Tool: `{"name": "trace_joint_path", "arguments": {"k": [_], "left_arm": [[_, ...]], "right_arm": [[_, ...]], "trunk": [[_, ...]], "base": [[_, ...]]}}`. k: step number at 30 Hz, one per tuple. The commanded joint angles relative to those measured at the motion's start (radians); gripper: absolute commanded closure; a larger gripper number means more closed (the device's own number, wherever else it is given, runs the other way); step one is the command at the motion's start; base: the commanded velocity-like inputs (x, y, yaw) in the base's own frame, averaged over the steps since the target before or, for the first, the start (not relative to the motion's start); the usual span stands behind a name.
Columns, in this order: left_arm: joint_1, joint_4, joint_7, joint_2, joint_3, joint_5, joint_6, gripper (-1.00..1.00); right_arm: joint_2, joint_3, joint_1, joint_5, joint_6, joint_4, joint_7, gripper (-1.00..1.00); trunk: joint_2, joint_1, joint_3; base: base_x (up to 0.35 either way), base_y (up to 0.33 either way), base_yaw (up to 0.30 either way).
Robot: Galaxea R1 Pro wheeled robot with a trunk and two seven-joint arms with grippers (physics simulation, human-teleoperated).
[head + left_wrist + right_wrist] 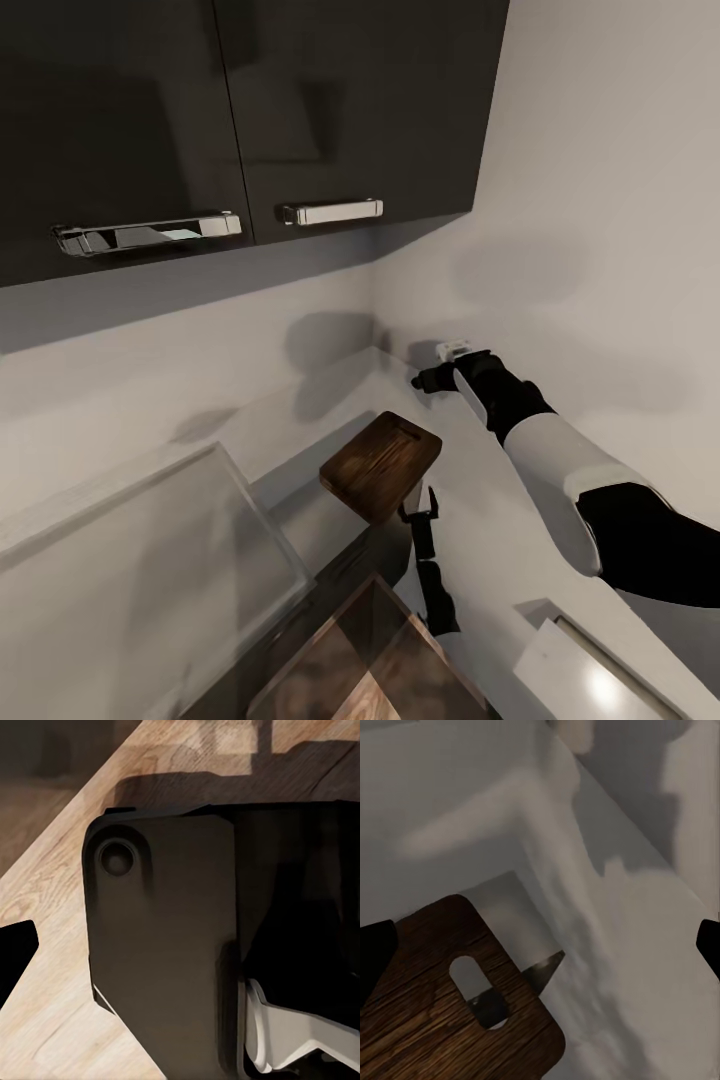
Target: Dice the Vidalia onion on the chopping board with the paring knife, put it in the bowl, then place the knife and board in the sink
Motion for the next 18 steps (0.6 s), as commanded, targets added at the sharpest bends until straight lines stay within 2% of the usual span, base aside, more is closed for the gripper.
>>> {"name": "trace_joint_path", "arguments": {"k": [1, 9, 18], "left_arm": [[0.000, -0.001, 0.002, 0.000, 0.004, -0.011, -0.002, -1.00], [0.000, 0.000, 0.002, 0.000, 0.004, -0.011, -0.002, -1.00], [0.000, 0.001, 0.002, 0.000, 0.004, -0.011, -0.002, -1.00]], "right_arm": [[-0.002, 0.004, -0.001, 0.001, 0.005, -0.002, 0.002, -1.00], [-0.003, 0.004, -0.001, 0.002, 0.005, 0.000, 0.000, -1.00], [-0.007, 0.005, -0.001, -0.002, 0.005, 0.049, 0.003, -1.00]], "trunk": [[-0.002, 0.001, -0.002], [-0.002, 0.001, -0.002], [-0.002, 0.001, -0.010]], "base": [[0.000, 0.000, 0.000], [0.000, 0.000, 0.000], [0.000, 0.000, 0.000]]}}
